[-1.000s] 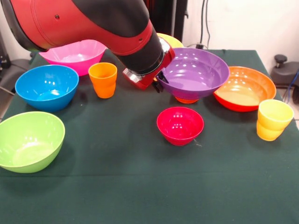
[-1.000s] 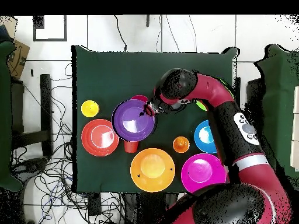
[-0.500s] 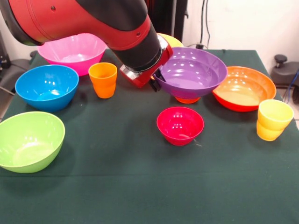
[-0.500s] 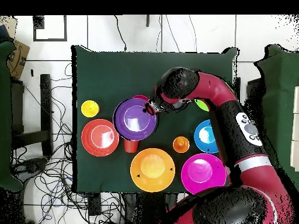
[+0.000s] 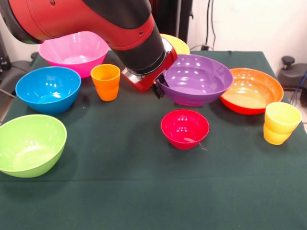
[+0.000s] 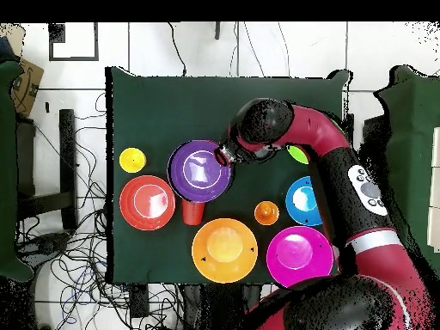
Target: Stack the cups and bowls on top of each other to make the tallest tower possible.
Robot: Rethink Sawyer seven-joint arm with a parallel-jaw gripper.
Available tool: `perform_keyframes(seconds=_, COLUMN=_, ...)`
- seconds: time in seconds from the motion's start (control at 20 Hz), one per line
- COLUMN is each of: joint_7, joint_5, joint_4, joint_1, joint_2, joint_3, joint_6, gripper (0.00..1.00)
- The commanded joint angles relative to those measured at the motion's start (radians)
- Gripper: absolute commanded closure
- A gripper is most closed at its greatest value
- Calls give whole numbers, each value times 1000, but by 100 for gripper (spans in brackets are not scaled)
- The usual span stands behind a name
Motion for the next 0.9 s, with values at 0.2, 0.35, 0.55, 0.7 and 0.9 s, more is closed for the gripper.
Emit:
perform_keyframes(seconds=0.2, joint_7=-100, joint_5=-50, joint_4=-50, joint_1=12, joint_2=38, joint_3=33, joint_6=-112, gripper=100)
perform_keyframes(seconds=0.35, joint_7=-103, joint_5=-49, joint_4=-56, joint_1=14, joint_2=45, joint_3=33, joint_6=-118, gripper=100)
perform_keyframes(seconds=0.55, joint_7=-107, joint_5=-52, joint_4=-74, joint_1=20, joint_2=61, joint_3=33, joint_6=-124, gripper=100)
perform_keyframes(seconds=0.7, joint_7=-109, joint_5=-56, joint_4=-77, joint_1=21, joint_2=67, joint_3=34, joint_6=-134, gripper=100)
perform_keyframes(seconds=0.9, joint_7=-112, joint_5=-59, joint_4=-65, joint_1=14, joint_2=64, joint_3=37, joint_6=-145, gripper=100)
